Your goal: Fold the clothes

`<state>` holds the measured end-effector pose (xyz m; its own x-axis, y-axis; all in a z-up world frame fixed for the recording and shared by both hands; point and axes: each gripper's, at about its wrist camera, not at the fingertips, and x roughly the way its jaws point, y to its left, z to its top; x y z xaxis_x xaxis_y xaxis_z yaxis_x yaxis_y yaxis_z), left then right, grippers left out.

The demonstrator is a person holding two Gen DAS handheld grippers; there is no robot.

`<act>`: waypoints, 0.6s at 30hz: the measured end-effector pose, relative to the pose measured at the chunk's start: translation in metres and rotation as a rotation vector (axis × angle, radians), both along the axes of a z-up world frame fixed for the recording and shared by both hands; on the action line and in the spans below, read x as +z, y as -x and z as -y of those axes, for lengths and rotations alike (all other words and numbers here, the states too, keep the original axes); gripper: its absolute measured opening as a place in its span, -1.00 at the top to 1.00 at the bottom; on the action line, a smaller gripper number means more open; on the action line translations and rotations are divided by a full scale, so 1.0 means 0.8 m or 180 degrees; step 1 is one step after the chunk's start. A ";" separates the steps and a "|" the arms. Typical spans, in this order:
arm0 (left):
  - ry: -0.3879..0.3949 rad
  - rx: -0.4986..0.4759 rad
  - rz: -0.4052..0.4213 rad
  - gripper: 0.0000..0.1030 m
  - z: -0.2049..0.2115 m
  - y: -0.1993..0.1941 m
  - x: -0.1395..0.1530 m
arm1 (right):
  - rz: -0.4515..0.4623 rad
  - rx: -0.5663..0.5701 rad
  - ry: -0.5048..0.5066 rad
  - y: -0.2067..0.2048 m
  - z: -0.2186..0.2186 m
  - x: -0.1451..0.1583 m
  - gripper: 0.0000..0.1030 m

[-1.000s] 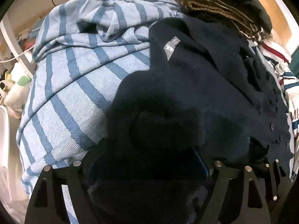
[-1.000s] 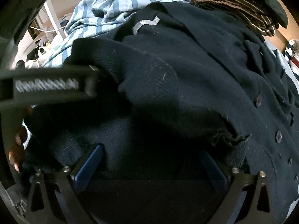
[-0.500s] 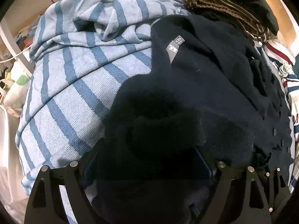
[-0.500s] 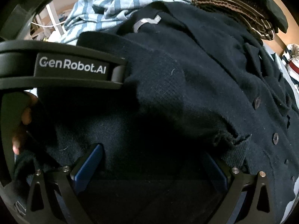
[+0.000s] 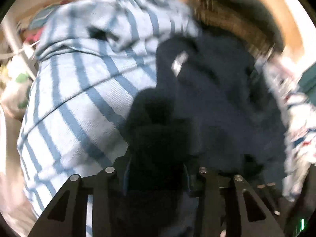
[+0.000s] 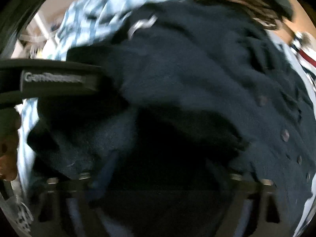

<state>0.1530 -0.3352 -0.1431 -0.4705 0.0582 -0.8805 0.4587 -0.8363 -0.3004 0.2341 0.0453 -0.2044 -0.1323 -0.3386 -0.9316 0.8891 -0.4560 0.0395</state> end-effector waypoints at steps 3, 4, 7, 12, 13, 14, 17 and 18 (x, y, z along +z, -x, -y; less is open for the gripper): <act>-0.0213 0.0146 -0.0334 0.57 0.013 -0.031 0.026 | 0.0242 -0.0279 0.0248 0.020 -0.025 0.025 0.08; -0.0282 0.0203 -0.0400 0.59 0.017 -0.038 0.030 | 0.0273 -0.0382 0.0330 0.026 -0.032 0.033 0.21; -0.0481 0.0382 -0.0404 0.63 0.009 -0.067 0.028 | 0.0303 -0.0660 0.0550 0.076 -0.062 0.052 0.38; -0.0504 0.0625 -0.0171 0.46 0.023 -0.084 0.000 | 0.0348 -0.0780 0.0779 0.138 -0.040 0.077 0.10; -0.0540 0.0652 -0.0130 0.34 0.026 -0.086 -0.004 | 0.0359 -0.0729 0.0773 0.134 -0.044 0.078 -0.05; -0.0572 0.0678 -0.0095 0.29 0.029 -0.089 -0.007 | 0.0364 -0.0658 0.0748 0.131 -0.047 0.077 -0.11; -0.0558 0.0714 -0.0101 -0.16 0.039 -0.093 -0.010 | 0.0369 -0.0407 0.0624 0.113 -0.041 0.061 -0.34; -0.0515 0.0708 -0.0100 -0.25 0.042 -0.094 -0.010 | 0.0361 -0.0330 0.0566 0.103 -0.037 0.050 -0.38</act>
